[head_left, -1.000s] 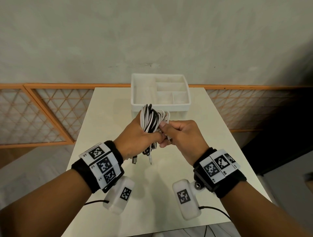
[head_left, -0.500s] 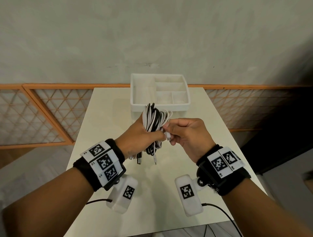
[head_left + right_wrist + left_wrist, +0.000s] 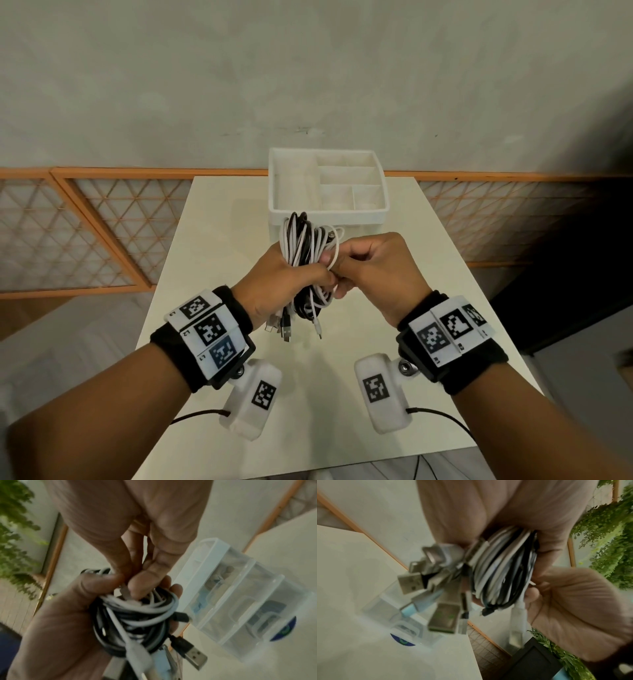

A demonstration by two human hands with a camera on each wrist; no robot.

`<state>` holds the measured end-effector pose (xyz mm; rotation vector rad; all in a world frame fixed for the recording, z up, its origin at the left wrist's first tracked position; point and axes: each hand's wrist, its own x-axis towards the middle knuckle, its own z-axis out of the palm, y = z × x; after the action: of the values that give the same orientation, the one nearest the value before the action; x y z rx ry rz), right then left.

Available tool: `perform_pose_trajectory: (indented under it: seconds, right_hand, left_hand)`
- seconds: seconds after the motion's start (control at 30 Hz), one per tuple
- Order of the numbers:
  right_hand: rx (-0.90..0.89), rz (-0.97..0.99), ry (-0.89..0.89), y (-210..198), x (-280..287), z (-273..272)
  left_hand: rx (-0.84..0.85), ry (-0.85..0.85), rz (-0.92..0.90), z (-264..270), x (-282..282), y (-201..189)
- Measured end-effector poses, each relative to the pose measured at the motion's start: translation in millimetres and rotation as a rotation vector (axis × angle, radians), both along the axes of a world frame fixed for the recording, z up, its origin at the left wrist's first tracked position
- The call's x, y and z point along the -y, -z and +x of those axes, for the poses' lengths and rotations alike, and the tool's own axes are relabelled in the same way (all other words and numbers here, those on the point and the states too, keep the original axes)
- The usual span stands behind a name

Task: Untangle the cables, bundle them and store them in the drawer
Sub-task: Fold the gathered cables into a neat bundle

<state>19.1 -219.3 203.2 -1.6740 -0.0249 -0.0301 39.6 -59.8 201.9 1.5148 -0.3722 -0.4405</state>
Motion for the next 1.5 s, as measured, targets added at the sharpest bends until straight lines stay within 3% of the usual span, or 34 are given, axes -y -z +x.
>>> perform_pose_trajectory:
  seconds: [0.13,0.3,0.57,0.73,0.87,0.97,1.07,1.17,1.3,1.37,1.5]
  right_hand:
    - [0.059,-0.137,0.028,-1,-4,-2]
    - [0.001,-0.036,-0.137,-14,2,-2]
    - [0.048,-0.293,-0.118,-11,-1,-3]
    - [-0.06,-0.022,-0.12,0,-16,-5]
    - [-0.049,-0.11,-0.224,-7,-21,0]
    - [0.114,-0.369,-0.09,-8,-34,3]
    - [0.222,-0.472,0.153,-11,-42,5]
    - [0.194,-0.348,0.259,-18,-31,14]
    - [0.115,-0.108,0.05,-16,-32,21]
    - [0.126,-0.007,0.028,-11,-36,23]
    - [0.11,-0.005,-0.019,-10,-30,28]
  left_hand:
    - [0.015,-0.017,-0.03,-1,0,2]
    - [0.077,0.023,0.015,5,-9,2]
    - [0.08,0.014,0.095,6,-16,-3]
    - [0.133,0.018,0.141,12,-21,-6]
    - [0.112,-0.063,0.119,20,-32,-4]
    - [0.053,-0.081,0.061,18,-34,-1]
    - [-0.029,-0.125,-0.026,20,-39,5]
    - [-0.168,-0.123,-0.085,25,-51,9]
    - [-0.231,-0.021,-0.159,26,-58,9]
    - [-0.237,0.035,-0.18,28,-55,9]
    - [-0.186,0.075,-0.161,32,-51,10]
